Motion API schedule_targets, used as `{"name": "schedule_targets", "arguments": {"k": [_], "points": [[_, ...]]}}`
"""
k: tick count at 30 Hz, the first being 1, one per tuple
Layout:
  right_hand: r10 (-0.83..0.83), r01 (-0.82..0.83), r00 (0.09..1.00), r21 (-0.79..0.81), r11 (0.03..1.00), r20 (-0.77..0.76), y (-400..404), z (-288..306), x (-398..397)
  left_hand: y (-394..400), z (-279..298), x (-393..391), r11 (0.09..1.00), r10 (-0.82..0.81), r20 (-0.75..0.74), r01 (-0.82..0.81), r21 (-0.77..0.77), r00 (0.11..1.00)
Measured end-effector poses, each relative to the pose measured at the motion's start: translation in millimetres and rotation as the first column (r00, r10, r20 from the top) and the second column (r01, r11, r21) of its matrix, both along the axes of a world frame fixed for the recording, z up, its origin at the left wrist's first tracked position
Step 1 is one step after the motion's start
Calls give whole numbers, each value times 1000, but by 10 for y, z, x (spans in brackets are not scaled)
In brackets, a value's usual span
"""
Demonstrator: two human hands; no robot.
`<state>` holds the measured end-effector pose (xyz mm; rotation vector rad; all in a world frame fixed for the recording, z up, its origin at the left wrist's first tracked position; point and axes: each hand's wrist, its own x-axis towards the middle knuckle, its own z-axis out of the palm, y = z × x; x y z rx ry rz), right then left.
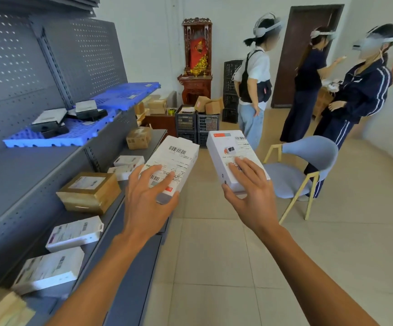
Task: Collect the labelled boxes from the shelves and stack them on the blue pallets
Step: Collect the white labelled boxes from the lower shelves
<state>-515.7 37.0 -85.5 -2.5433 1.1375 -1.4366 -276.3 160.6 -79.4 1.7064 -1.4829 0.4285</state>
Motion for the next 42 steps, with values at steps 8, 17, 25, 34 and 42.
{"name": "schedule_targets", "arguments": {"k": [8,17,25,34,42], "points": [[92,-92,996,-4,996,-2,-1223,80,481,-1102,-10,390,997,77,7,-77,-5,997],[152,-152,986,-7,988,-67,-2630,-14,1249,-2370,-117,1118,992,124,-28,-124,-24,992],[169,-171,984,-26,985,-51,-3645,96,1989,-3433,79,1887,987,142,-35,-144,-76,989],[297,-298,955,-31,954,-13,-4668,184,2943,-4072,226,2757,967,244,-21,-245,-66,969],[475,-473,880,-88,877,6,-5681,277,4075,-4717,412,3423,895,443,20,-441,-58,896]]}}
